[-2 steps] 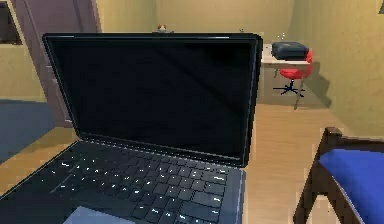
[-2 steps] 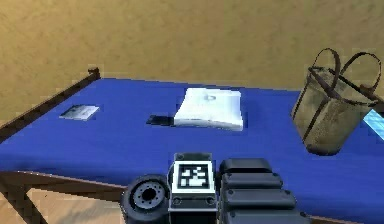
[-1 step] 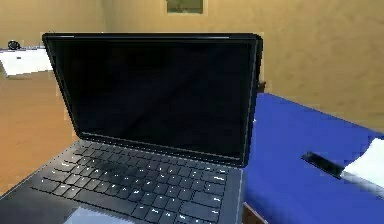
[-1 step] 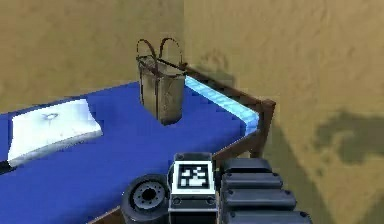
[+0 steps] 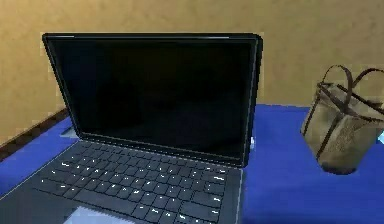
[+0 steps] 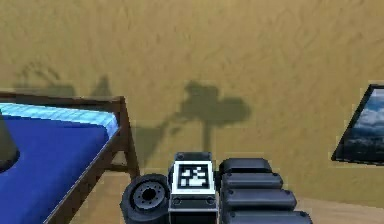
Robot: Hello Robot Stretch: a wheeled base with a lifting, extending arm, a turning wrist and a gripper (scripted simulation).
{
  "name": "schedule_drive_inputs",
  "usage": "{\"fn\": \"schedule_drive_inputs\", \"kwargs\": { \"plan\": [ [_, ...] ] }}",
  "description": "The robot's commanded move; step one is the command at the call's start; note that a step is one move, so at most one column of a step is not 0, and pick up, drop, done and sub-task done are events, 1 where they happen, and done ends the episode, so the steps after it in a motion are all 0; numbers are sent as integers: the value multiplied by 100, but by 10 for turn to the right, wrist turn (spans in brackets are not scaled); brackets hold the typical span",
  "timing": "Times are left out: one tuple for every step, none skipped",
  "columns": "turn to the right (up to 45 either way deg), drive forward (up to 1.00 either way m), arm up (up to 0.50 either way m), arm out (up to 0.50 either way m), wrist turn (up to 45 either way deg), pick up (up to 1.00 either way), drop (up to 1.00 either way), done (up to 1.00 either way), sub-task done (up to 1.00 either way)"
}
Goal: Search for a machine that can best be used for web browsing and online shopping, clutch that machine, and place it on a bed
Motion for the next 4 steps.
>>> {"fn": "schedule_drive_inputs", "kwargs": {
  "plan": [
    [330,0,0,0,0,0,0,0,0],
    [0,30,0,0,0,0,0,0,0],
    [-450,0,0,0,0,0,0,0,0],
    [-120,0,0,0,0,0,0,0,0]
  ]
}}
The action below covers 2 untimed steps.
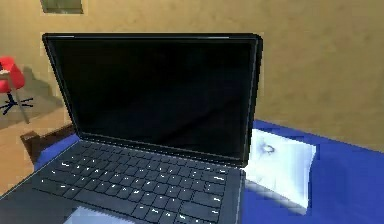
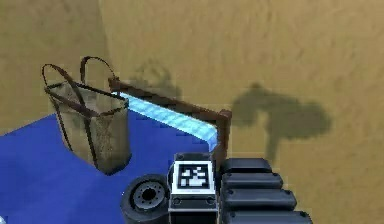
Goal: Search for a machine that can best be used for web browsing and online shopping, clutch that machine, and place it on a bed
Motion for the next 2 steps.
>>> {"fn": "schedule_drive_inputs", "kwargs": {
  "plan": [
    [450,0,0,0,0,0,0,0,0],
    [240,0,0,0,0,0,0,0,0]
  ]
}}
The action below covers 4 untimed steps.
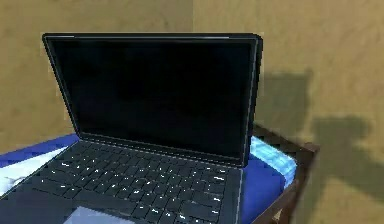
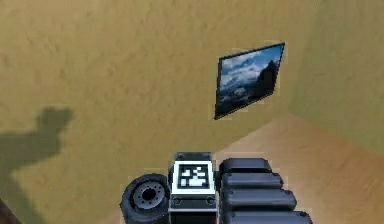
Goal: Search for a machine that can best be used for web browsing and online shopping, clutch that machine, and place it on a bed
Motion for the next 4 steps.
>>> {"fn": "schedule_drive_inputs", "kwargs": {
  "plan": [
    [-450,0,0,0,0,0,0,0,0],
    [-180,0,0,0,0,0,0,0,0],
    [450,0,0,0,0,0,0,0,0],
    [60,0,0,0,0,0,0,0,0]
  ]
}}
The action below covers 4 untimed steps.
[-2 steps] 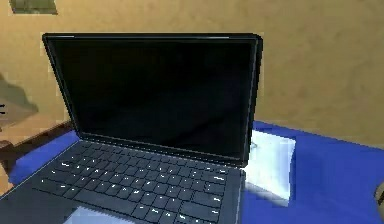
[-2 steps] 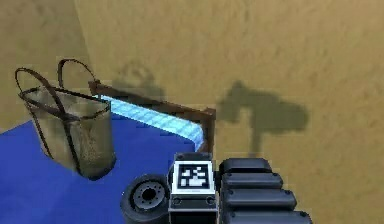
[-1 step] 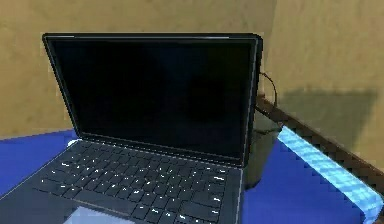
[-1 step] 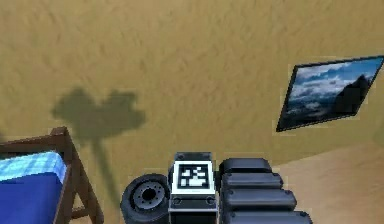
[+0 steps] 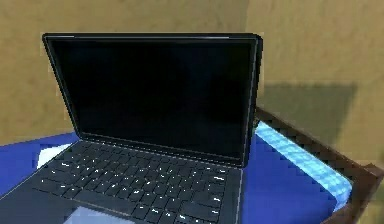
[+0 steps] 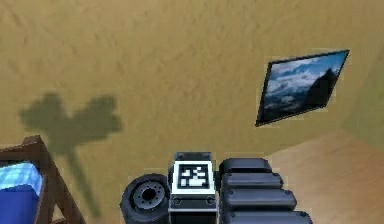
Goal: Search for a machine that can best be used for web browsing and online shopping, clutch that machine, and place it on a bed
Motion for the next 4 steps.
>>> {"fn": "schedule_drive_inputs", "kwargs": {
  "plan": [
    [-390,0,0,0,0,0,0,0,0],
    [-390,0,0,0,0,0,0,0,0],
    [0,10,0,0,0,0,0,0,0],
    [450,0,0,0,0,0,0,0,0]
  ]
}}
